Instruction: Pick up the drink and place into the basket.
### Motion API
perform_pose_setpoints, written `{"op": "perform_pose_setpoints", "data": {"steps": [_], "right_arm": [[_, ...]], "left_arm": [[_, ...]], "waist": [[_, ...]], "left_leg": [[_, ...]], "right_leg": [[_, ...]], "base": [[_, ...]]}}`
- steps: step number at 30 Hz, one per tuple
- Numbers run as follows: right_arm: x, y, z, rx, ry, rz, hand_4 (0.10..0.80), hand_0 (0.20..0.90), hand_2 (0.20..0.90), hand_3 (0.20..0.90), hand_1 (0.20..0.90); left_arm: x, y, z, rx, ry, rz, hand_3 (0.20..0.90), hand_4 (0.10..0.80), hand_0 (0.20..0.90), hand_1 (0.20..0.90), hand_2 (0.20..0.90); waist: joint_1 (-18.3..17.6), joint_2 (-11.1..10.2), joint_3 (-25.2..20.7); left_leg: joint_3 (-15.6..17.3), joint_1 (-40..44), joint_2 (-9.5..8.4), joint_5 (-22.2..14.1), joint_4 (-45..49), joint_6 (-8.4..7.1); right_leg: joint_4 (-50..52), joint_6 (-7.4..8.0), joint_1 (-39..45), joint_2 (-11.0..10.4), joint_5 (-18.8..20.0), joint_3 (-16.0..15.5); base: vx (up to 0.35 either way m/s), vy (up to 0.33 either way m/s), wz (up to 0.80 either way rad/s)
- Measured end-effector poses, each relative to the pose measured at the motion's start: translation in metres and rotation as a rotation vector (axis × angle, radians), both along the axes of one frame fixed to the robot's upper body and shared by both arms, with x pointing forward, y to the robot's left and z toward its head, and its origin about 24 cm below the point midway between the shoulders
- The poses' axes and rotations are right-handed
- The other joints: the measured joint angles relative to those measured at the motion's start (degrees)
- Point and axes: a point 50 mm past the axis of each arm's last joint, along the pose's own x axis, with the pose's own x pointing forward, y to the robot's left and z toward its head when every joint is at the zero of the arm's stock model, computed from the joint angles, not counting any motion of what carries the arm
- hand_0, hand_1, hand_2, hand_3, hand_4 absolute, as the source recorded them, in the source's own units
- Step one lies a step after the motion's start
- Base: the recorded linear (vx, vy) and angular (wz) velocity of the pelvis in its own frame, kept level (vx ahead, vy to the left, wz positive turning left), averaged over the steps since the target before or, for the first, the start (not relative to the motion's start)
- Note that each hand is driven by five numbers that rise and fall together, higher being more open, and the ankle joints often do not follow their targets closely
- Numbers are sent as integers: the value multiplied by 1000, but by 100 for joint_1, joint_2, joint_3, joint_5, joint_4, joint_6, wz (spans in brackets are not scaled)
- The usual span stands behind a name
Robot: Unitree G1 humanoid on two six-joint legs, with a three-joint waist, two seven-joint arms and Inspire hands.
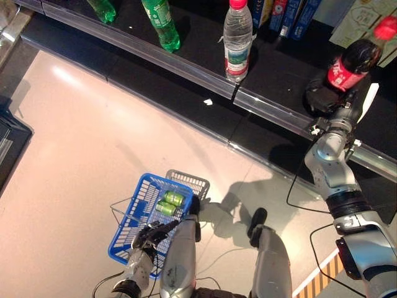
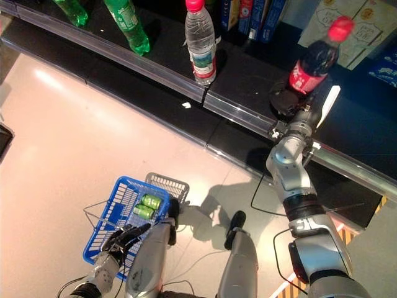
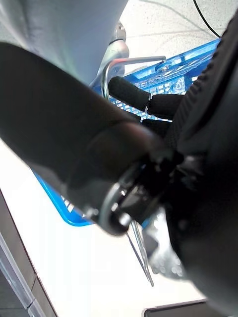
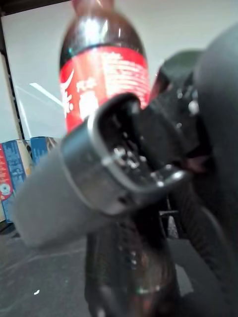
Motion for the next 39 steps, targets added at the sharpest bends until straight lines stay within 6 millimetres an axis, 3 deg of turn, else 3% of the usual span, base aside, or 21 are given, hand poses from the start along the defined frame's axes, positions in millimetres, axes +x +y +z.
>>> {"op": "perform_pose_setpoints", "data": {"steps": [9,13,26,33,39], "right_arm": [[0,-8,-10,11,43,-31,100,300,300,200,300],[-10,-10,-24,22,61,-27,100,300,300,200,300],[-61,42,-48,-105,42,373,100,300,300,200,300],[-66,70,-44,-79,45,640,100,300,300,200,300],[-72,104,-58,-73,148,881,100,300,300,200,300]], "left_arm": [[-1,1,0,-1,-1,-1,200,100,300,300,300],[-6,1,-3,-13,-7,-10,200,100,300,300,300],[-31,1,-5,-31,-76,32,200,100,300,300,300],[-29,-3,4,-68,-155,20,200,100,300,300,300],[-20,-13,27,-153,-309,-55,200,100,300,300,300]], "waist": [[-16,1,1],[-14,1,3],[-239,-15,-4],[-306,-28,-12],[-26,-34,-30]], "left_leg": [[-57,45,-2,-14,119,16],[-53,266,-4,-25,85,23],[37,917,156,-105,-220,4],[55,1280,147,-45,-411,-83],[-154,1512,109,-33,-531,-116]], "right_leg": [[27,-5,119,-3,17,-5],[-7,4,351,-3,10,-9],[-254,12,943,140,-17,-13],[-426,14,1331,146,-49,-114],[-392,28,1664,104,-223,-342]], "base": [[0,4,1],[-46,41,0],[-1,12,-4],[6,46,5],[1,17,19]]}}
